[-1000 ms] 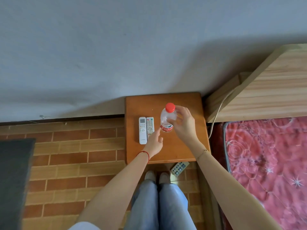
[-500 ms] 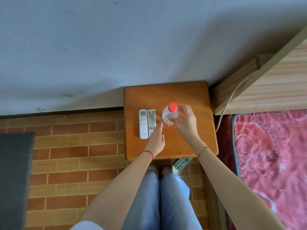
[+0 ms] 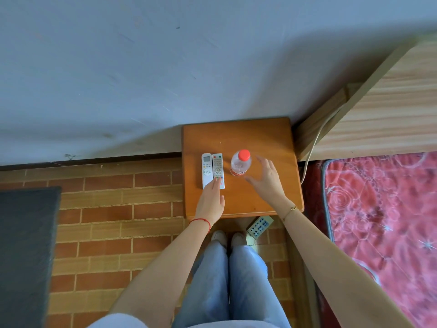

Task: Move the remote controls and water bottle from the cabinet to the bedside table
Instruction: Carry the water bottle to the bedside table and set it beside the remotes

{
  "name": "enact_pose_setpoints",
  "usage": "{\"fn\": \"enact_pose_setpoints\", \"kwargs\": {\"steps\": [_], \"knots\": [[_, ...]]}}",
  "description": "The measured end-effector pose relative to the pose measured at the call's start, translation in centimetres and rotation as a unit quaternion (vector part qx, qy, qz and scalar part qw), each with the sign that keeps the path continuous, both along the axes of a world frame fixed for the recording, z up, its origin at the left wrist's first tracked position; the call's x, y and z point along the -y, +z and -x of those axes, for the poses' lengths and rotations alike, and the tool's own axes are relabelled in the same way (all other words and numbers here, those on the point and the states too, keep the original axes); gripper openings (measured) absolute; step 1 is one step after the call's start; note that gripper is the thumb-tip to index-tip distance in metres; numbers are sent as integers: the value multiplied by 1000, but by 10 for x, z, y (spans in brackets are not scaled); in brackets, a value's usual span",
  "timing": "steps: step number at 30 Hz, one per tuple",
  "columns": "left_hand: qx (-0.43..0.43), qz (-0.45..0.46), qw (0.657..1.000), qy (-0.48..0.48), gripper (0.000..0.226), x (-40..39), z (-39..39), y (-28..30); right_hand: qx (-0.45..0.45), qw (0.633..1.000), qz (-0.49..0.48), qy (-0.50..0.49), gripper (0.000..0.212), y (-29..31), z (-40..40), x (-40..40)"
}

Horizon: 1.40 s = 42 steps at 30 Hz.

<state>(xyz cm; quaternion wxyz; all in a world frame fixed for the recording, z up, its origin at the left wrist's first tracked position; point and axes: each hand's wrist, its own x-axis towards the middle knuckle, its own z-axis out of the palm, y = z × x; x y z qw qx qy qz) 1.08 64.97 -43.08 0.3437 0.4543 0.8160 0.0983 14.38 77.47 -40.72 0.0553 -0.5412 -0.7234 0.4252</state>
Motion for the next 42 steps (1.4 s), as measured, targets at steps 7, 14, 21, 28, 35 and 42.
{"fn": "enact_pose_setpoints", "kwargs": {"steps": [7, 14, 21, 28, 35, 42], "knots": [[-73, -26, 996, -40, 57, 31, 9, 77, 73, 997, 9, 16, 76, 78, -23, 17], [-100, -66, 992, -28, 54, 59, 16, 154, 51, 995, -79, 24, 72, 160, -39, 45], [-112, -101, 989, 1, 56, 101, 17, 213, 37, 989, -132, 52, 64, 207, -62, 83], [-99, -123, 987, 24, 59, 143, 9, 250, 37, 987, -140, 72, 63, 228, -70, 115], [-110, -150, 979, 82, 60, 170, 5, 272, 24, 984, -147, 103, 60, 247, -61, 126], [-127, -160, 961, 184, 59, 212, 8, 288, 1, 972, -157, 175, 58, 257, -28, 132]]}}
